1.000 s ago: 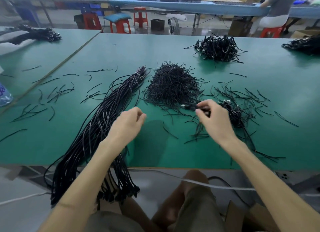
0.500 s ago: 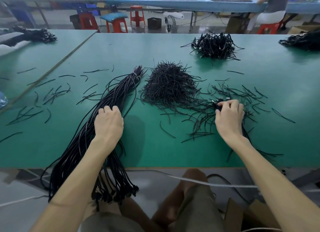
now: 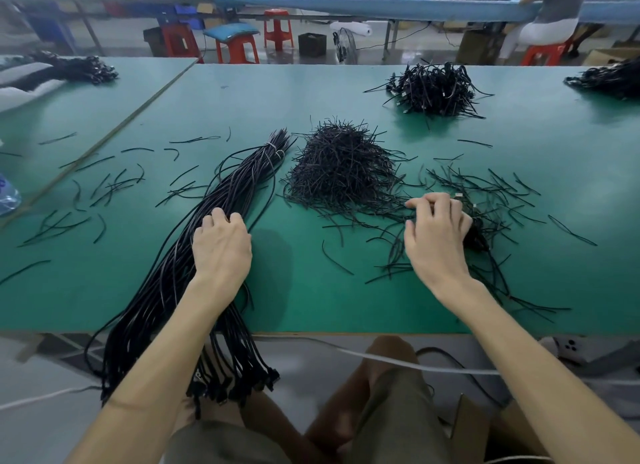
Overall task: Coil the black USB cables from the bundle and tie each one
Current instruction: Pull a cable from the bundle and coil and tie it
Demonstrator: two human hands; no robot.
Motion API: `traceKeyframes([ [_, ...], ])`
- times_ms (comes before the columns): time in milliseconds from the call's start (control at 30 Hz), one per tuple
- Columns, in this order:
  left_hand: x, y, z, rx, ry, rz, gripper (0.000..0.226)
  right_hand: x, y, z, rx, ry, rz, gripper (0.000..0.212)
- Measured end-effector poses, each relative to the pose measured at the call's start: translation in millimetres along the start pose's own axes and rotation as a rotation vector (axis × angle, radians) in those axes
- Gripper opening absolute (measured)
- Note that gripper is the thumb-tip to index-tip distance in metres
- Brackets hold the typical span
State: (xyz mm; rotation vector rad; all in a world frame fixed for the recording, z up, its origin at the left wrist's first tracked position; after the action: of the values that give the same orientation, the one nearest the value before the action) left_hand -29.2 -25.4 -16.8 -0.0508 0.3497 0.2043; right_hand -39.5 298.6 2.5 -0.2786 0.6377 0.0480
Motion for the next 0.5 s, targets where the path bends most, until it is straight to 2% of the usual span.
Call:
traceKeyframes([
  [167, 0, 0, 3, 0.018, 0.021, -0.014, 0.015, 9, -27, -2, -0.049, -0.001, 0.085, 0.029],
  [367, 2, 15, 17, 0.228, 0.003, -0.070, 0.030, 26, -55, -5, -0.132, -0.053, 0.163, 0.029],
  [433, 8, 30, 21, 0.365, -0.096, -0.091, 0.031, 31, -71, -4, -0.181, -0.071, 0.202, 0.031],
  [500, 21, 52, 24, 0.519, -0.263, -0.155, 0.031, 36, -90, -3, -0.251, -0.109, 0.269, 0.040],
])
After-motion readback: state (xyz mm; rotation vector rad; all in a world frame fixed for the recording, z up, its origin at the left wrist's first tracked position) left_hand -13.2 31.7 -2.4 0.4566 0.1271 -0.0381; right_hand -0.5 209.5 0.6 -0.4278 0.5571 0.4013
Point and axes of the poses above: each hand's wrist, its own x-axis away from the middle knuckle, its own z-axis out of the back of the hand, y = z × x, the point moved 7 cm from there along -x, towards the middle knuckle, and after that the axes turned 8 degrees about y, right-handed, at the moved point
